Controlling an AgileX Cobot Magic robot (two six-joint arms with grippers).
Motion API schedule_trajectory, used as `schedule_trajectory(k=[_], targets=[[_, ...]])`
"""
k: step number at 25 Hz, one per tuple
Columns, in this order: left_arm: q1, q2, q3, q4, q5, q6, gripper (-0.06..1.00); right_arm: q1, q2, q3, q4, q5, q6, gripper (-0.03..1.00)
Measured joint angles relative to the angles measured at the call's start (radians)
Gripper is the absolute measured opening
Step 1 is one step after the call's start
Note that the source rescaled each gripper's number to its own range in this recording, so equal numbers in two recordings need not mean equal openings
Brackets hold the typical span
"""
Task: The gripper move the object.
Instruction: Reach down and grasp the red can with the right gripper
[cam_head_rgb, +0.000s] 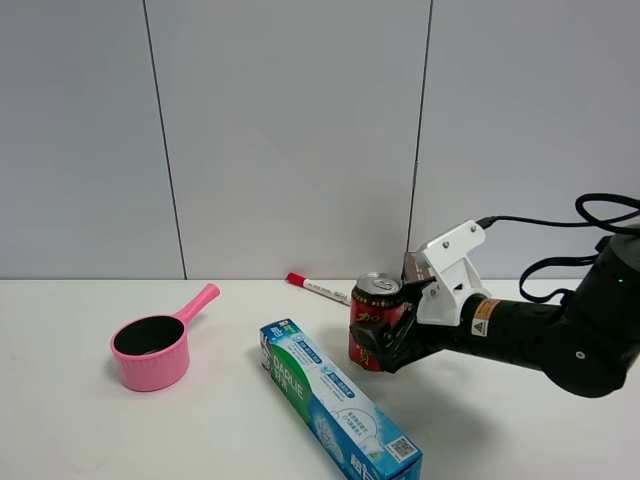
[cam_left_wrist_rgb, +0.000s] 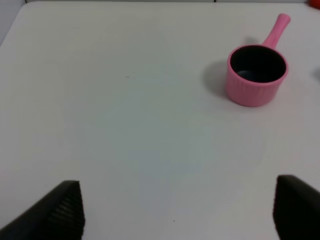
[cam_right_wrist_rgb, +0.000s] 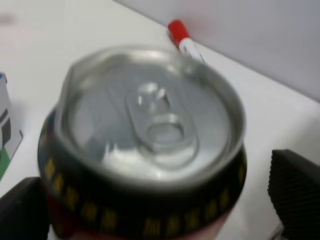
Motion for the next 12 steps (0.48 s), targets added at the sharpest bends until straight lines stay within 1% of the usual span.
schedule_trajectory(k=[6, 12], targets=[[0.0, 0.0, 0.0, 0.0, 0.0, 0.0, 1.0, 0.0, 0.016, -0.03, -0.011, 0.022, 0.044, 1.0], [0.0, 0.0, 0.0, 0.0, 0.0, 0.0, 1.0, 0.008, 0.063, -0.034, -0.029, -0.007, 0.073, 1.0]])
